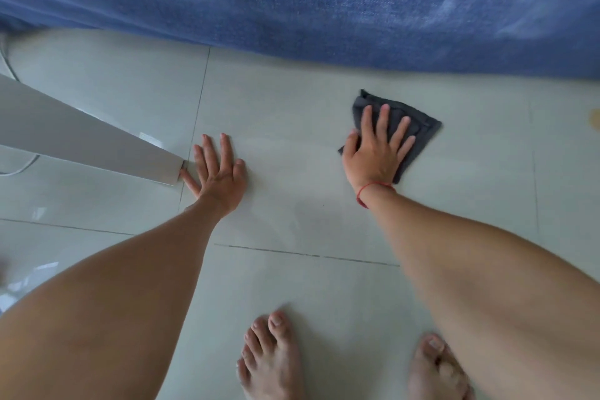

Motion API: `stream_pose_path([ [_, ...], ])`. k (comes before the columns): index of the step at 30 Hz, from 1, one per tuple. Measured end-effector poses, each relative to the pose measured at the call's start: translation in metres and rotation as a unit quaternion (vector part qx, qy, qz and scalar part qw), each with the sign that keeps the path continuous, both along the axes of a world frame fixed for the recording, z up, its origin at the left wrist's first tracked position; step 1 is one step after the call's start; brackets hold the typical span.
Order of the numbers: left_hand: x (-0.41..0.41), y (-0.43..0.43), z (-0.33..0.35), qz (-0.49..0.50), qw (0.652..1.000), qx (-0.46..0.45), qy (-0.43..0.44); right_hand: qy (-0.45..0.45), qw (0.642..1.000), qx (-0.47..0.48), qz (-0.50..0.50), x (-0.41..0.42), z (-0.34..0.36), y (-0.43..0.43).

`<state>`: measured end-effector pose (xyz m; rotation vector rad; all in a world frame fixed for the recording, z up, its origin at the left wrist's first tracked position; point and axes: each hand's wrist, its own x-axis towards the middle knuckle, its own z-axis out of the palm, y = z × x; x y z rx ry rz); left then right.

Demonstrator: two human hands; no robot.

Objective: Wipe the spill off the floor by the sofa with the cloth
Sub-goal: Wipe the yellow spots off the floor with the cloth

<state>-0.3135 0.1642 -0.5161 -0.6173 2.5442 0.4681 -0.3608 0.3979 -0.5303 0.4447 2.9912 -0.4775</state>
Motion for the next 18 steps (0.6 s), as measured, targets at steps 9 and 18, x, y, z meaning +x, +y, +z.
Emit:
stream_pose_path([
  [9, -0.012, 0.026, 0.021, 0.012, 0.997, -0.041, 0.071, 0.02, 0.994, -0.026, 0.105, 0.022, 0.015, -0.006],
  [18, -0.062, 0.133, 0.034, -0.055, 0.998, 0.011, 0.001, -0.131, 0.979, -0.095, -0.127, 0.001, 0.048, 0.018],
])
